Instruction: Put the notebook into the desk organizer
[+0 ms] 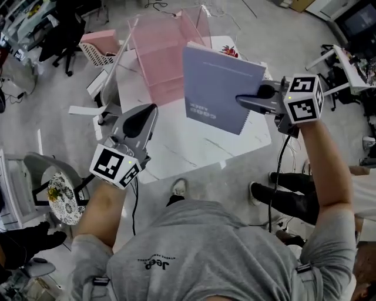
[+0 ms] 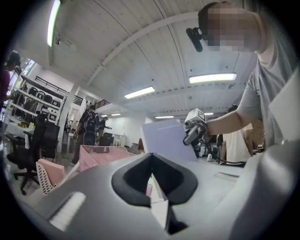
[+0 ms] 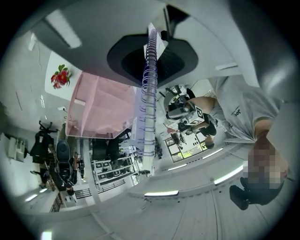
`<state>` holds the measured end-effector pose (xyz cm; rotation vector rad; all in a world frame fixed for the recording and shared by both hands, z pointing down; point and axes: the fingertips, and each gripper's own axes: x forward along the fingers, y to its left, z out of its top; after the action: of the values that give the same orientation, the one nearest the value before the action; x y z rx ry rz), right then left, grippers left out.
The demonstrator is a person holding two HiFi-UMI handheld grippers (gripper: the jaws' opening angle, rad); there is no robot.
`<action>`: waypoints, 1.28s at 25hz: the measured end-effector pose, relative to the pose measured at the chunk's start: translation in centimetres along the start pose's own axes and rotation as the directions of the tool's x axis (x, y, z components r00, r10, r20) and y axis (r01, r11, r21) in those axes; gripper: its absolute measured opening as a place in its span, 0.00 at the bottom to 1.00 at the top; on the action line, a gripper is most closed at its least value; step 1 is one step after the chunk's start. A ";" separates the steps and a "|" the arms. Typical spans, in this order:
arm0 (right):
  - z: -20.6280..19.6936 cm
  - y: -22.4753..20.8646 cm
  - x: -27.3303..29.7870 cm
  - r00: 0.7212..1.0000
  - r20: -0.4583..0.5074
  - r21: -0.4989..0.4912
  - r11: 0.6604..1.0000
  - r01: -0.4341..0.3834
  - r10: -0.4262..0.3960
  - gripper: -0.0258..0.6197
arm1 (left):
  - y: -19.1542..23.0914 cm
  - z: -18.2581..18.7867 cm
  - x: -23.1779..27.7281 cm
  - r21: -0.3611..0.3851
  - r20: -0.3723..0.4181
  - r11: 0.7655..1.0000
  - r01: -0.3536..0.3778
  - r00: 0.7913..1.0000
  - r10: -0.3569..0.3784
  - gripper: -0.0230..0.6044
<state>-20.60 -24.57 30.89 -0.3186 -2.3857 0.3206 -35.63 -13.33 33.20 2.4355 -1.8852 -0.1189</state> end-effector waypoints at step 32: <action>12.5 -21.1 17.4 0.955 -0.264 -0.034 0.991 0.132 -0.136 0.10 | 8.4 -3.0 -6.0 -0.035 -0.003 0.976 -0.217 0.976 0.217 0.08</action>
<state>-44.58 -40.73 39.09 -0.1924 -2.1330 0.1827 -44.91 -9.64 37.13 2.1891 -2.1144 -0.1406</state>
